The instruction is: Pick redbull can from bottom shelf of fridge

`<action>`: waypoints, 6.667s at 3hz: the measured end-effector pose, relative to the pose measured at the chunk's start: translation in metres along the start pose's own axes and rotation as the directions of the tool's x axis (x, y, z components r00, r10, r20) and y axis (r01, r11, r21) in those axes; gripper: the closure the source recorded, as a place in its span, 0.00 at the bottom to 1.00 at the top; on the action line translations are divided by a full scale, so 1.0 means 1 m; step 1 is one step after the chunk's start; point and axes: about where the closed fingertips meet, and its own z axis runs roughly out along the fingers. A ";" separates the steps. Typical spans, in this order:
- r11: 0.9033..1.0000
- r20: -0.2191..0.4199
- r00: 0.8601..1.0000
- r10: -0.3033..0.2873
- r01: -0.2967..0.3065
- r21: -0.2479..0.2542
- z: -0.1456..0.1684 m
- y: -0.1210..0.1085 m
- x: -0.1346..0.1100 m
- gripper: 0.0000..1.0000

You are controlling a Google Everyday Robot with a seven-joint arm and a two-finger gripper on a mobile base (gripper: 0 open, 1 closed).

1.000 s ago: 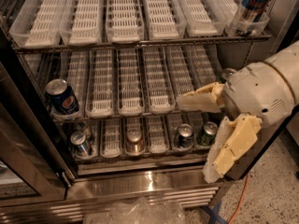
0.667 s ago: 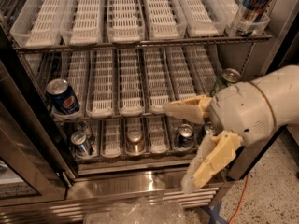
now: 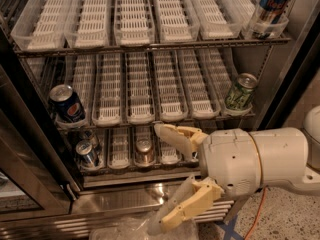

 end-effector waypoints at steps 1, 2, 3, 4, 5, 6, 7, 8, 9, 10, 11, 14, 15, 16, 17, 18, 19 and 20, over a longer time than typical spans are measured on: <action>1.000 0.000 1.000 0.000 0.000 0.000 0.000 0.000 0.000 0.00; 0.999 -0.048 0.998 -0.028 0.029 0.026 0.004 -0.001 0.005 0.00; 0.995 -0.054 0.998 -0.034 0.039 0.097 0.003 -0.019 0.043 0.00; 0.976 0.008 0.999 -0.039 0.036 0.213 0.005 -0.042 0.093 0.00; 0.962 -0.011 0.995 -0.096 0.096 0.256 0.003 -0.055 0.104 0.00; 0.962 -0.012 0.995 -0.097 0.097 0.254 0.004 -0.054 0.103 0.00; 0.958 -0.028 0.995 -0.098 0.102 0.267 0.006 -0.055 0.106 0.00; 0.958 -0.001 0.997 -0.075 0.072 0.279 0.022 -0.061 0.136 0.00; 0.958 0.050 0.997 -0.056 0.040 0.284 0.047 -0.069 0.181 0.00; 0.945 0.108 0.993 -0.043 0.005 0.327 0.072 -0.075 0.238 0.00; 0.945 0.108 0.993 -0.043 0.005 0.327 0.072 -0.075 0.238 0.00; 0.904 0.205 0.978 -0.026 -0.064 0.423 0.084 -0.088 0.253 0.00; 0.867 0.238 0.968 -0.079 -0.051 0.496 0.091 -0.110 0.249 0.00; 0.866 0.285 0.957 -0.043 -0.107 0.489 0.101 -0.111 0.261 0.00; 0.860 0.281 0.959 -0.031 -0.118 0.497 0.118 -0.123 0.263 0.00; 0.853 0.271 0.963 -0.005 -0.137 0.504 0.122 -0.126 0.272 0.00; 0.853 0.271 0.963 -0.004 -0.138 0.504 0.122 -0.126 0.272 0.00; 0.869 0.290 0.957 0.000 -0.143 0.474 0.148 -0.136 0.264 0.00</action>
Offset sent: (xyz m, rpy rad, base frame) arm 0.0048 0.0002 -0.0157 -0.1147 -0.0679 -0.0477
